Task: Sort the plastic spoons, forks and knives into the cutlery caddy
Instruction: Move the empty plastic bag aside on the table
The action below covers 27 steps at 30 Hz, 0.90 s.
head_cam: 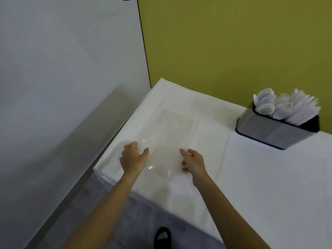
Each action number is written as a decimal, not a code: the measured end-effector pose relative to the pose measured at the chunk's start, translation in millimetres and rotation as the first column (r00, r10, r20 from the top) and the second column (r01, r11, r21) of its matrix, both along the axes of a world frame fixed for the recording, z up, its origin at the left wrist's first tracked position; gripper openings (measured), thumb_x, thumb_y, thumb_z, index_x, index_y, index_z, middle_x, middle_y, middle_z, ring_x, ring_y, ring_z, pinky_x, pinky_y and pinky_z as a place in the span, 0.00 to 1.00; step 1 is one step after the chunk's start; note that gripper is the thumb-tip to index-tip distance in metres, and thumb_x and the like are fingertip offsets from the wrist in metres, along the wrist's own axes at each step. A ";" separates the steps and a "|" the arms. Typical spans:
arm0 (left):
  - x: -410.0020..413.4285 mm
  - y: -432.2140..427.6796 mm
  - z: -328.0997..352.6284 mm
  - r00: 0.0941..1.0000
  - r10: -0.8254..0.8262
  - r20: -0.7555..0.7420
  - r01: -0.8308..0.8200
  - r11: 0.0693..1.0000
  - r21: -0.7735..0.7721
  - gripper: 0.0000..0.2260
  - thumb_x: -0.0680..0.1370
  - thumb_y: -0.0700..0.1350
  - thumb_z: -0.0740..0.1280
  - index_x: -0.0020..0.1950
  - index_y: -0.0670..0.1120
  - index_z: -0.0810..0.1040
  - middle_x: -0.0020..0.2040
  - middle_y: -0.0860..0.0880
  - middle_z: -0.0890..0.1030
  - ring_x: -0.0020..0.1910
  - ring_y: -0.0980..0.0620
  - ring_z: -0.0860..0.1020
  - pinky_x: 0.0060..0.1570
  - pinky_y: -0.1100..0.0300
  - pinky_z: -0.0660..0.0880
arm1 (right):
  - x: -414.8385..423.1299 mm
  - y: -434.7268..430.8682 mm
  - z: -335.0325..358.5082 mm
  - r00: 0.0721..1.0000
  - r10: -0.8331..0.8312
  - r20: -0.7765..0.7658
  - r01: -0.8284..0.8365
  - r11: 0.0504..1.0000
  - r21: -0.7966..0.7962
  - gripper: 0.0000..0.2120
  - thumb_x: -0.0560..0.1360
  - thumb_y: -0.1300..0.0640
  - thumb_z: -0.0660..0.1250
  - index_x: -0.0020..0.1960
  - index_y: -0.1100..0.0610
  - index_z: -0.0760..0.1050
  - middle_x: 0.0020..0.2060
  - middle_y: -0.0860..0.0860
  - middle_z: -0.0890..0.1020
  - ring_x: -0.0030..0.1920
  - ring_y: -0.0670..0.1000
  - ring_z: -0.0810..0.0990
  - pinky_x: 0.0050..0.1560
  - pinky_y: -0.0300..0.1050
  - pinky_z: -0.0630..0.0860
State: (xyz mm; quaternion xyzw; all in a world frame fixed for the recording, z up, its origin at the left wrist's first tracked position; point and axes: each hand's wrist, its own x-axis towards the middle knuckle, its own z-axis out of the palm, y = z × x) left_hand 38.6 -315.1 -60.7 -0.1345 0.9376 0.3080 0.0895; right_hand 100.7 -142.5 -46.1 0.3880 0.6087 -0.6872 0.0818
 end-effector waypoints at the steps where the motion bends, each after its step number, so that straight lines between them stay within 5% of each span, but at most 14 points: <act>1: -0.8 -1.8 0.5 0.998 0.037 0.049 -0.041 0.996 0.074 0.20 0.76 0.50 0.68 0.65 0.43 0.73 0.61 0.44 0.76 0.60 0.42 0.74 0.59 0.52 0.68 | 0.8 -1.1 -0.1 1.000 0.029 0.000 -0.029 0.999 0.031 0.13 0.77 0.54 0.66 0.59 0.58 0.74 0.50 0.56 0.79 0.40 0.51 0.77 0.38 0.43 0.75; 4: 8.9 -0.9 5.9 0.977 0.039 0.208 -0.114 0.924 0.365 0.11 0.76 0.46 0.68 0.56 0.42 0.77 0.52 0.43 0.80 0.45 0.46 0.78 0.43 0.59 0.72 | 20.6 4.8 -3.5 0.999 0.046 -0.002 -0.045 0.995 0.093 0.06 0.77 0.58 0.63 0.44 0.58 0.76 0.41 0.55 0.78 0.36 0.51 0.75 0.32 0.43 0.73; 8: 40.3 17.7 17.1 0.919 -0.215 0.331 0.023 0.866 0.499 0.03 0.77 0.42 0.67 0.49 0.44 0.77 0.42 0.47 0.83 0.26 0.54 0.77 0.29 0.63 0.71 | 79.6 35.0 -3.7 1.000 0.009 -0.009 -0.008 0.993 0.116 0.06 0.77 0.58 0.61 0.42 0.57 0.75 0.37 0.52 0.77 0.35 0.50 0.73 0.31 0.41 0.69; 13: 97.9 84.4 31.8 0.794 -0.484 0.368 0.197 0.777 0.598 0.16 0.67 0.42 0.73 0.53 0.46 0.75 0.42 0.40 0.80 0.21 0.54 0.71 0.26 0.61 0.73 | 179.6 89.2 -1.1 0.996 -0.088 -0.031 0.092 0.983 0.159 0.06 0.79 0.56 0.62 0.46 0.55 0.77 0.44 0.52 0.84 0.40 0.50 0.78 0.34 0.40 0.72; 17: 167.9 160.2 41.6 0.658 -0.673 0.338 0.358 0.674 0.646 0.18 0.71 0.41 0.70 0.59 0.46 0.72 0.48 0.43 0.85 0.20 0.54 0.65 0.31 0.59 0.71 | 282.9 139.7 5.1 0.965 -0.257 -0.059 0.263 0.950 0.170 0.05 0.78 0.59 0.63 0.48 0.58 0.77 0.40 0.51 0.83 0.35 0.47 0.76 0.31 0.37 0.71; 19: 209.9 199.2 44.1 0.597 -0.736 0.319 0.428 0.629 0.649 0.26 0.66 0.45 0.71 0.63 0.46 0.71 0.44 0.46 0.85 0.19 0.54 0.62 0.30 0.59 0.66 | 338.3 163.7 6.8 0.938 -0.339 -0.071 0.346 0.921 0.178 0.04 0.78 0.60 0.63 0.47 0.57 0.77 0.40 0.52 0.83 0.38 0.48 0.77 0.37 0.41 0.73; 21: 254.5 241.8 42.6 0.541 -0.792 0.283 0.494 0.572 0.655 0.24 0.70 0.43 0.73 0.63 0.46 0.70 0.37 0.51 0.82 0.18 0.57 0.66 0.29 0.60 0.66 | 394.9 189.0 8.9 0.892 -0.441 -0.101 0.452 0.874 0.177 0.04 0.78 0.61 0.64 0.46 0.59 0.76 0.39 0.53 0.82 0.37 0.48 0.77 0.38 0.42 0.73; 24: 327.4 308.1 34.2 0.442 -0.870 0.218 0.576 0.461 0.675 0.22 0.73 0.41 0.73 0.65 0.49 0.71 0.56 0.54 0.76 0.38 0.67 0.78 0.39 0.70 0.73 | 487.4 224.7 8.9 0.821 -0.559 -0.118 0.571 0.796 0.202 0.03 0.78 0.64 0.63 0.48 0.63 0.76 0.36 0.52 0.79 0.31 0.40 0.77 0.30 0.31 0.71; 26: 376.8 345.9 26.7 0.346 -0.920 0.181 0.641 0.373 0.670 0.23 0.73 0.41 0.73 0.66 0.50 0.72 0.64 0.51 0.74 0.51 0.56 0.78 0.47 0.68 0.74 | 546.3 243.7 7.7 0.764 -0.632 -0.129 0.643 0.731 0.230 0.04 0.77 0.65 0.64 0.49 0.66 0.76 0.37 0.53 0.79 0.32 0.42 0.77 0.30 0.29 0.71; 27: 397.1 360.1 24.4 0.314 -0.933 0.173 0.667 0.347 0.659 0.22 0.73 0.40 0.72 0.65 0.50 0.73 0.63 0.49 0.75 0.49 0.53 0.78 0.44 0.69 0.74 | 568.0 250.9 7.3 0.740 -0.660 -0.129 0.669 0.704 0.236 0.04 0.77 0.65 0.64 0.48 0.66 0.76 0.38 0.54 0.79 0.34 0.44 0.77 0.32 0.30 0.72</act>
